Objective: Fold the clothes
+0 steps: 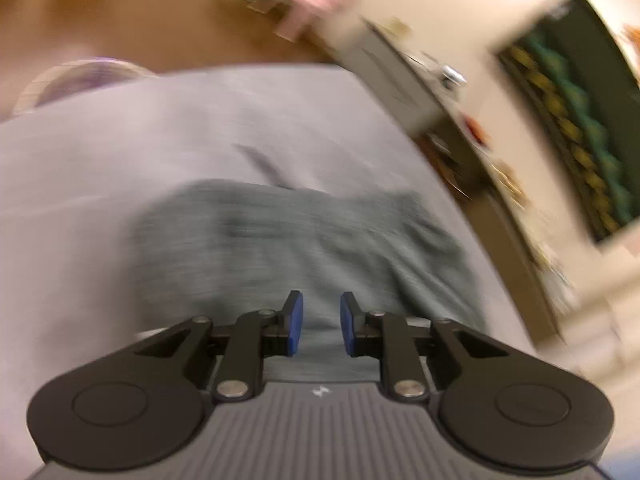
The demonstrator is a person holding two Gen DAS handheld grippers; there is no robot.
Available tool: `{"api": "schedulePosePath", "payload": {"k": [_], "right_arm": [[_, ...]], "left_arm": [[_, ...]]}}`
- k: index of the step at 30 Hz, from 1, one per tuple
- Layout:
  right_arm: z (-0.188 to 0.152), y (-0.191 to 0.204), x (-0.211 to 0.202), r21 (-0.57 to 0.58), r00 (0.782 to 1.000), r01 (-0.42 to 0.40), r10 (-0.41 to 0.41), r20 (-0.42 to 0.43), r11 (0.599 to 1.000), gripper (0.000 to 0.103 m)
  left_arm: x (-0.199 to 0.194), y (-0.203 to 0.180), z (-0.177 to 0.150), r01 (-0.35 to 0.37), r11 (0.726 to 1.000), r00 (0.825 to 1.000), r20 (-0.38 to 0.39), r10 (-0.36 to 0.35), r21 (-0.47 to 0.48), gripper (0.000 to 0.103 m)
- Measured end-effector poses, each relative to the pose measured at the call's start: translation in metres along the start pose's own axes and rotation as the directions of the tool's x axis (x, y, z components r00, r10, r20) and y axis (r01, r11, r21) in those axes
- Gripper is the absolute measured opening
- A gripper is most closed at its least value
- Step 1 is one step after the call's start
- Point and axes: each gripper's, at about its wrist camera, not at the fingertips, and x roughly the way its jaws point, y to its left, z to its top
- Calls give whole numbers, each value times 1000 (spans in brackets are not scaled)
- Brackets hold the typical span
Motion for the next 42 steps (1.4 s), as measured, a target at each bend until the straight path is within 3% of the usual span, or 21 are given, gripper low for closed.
{"api": "schedulePosePath", "payload": {"k": [2,4,6,8,11,14,16,19,21,23,25,27,30,32,36,38,40,41,42], "right_arm": [[23,31,-34,-17,994,-2,4,106,1000,49],[54,77,-58,-51,979,-107,114,171,993,50],[87,142,-73,-132,948,-232,254,191,964,52],[120,213,-83,-222,904,-344,386,186,912,60],[169,324,-83,-339,819,-482,553,152,808,71],[217,428,-62,-413,763,-547,637,112,728,77],[245,488,-40,-446,759,-550,646,88,707,81],[269,557,3,-477,786,-545,618,-5,690,83],[272,586,30,-498,810,-534,582,-72,683,75],[267,604,39,-549,831,-509,545,-112,663,16],[256,604,13,-591,821,-479,569,-41,649,5],[244,602,-16,-631,801,-447,598,32,633,5],[189,591,-104,-718,713,-391,683,160,576,5],[141,593,-140,-769,682,-340,705,194,541,5],[74,604,-141,-779,682,-336,707,186,530,7],[65,598,-128,-732,692,-402,706,152,551,15],[63,582,-124,-662,676,-485,725,131,572,25],[63,571,-123,-624,671,-518,730,126,585,33],[64,560,-124,-595,669,-537,731,131,598,37]], "left_arm": [[17,-7,12,14,999,1000,-19,-13,44,19],[32,-7,22,-5,999,1000,-25,6,53,19],[41,3,27,-40,999,999,-21,40,22,17],[42,18,30,-19,999,999,-29,17,-50,7],[26,29,32,6,998,1000,0,-6,-68,13],[16,34,31,78,996,997,-17,-79,-53,22],[16,34,32,129,990,991,-27,-131,-55,28],[16,35,39,190,979,981,-19,-192,-67,35],[23,32,44,211,974,977,-11,-212,-85,50],[29,37,49,234,966,972,-11,-236,-109,54],[32,41,53,266,955,963,-9,-270,-134,58],[30,46,56,303,939,952,5,-306,-162,66],[18,49,56,364,915,931,51,-361,-173,79],[13,50,52,372,914,928,55,-368,-161,83],[11,46,37,351,931,936,3,-353,-99,85],[14,40,29,298,954,954,-38,-299,-36,86],[21,33,24,241,970,969,-60,-239,25,83],[25,30,22,211,976,976,-67,-208,56,77],[29,26,21,193,977,979,-79,-186,89,53]]}}
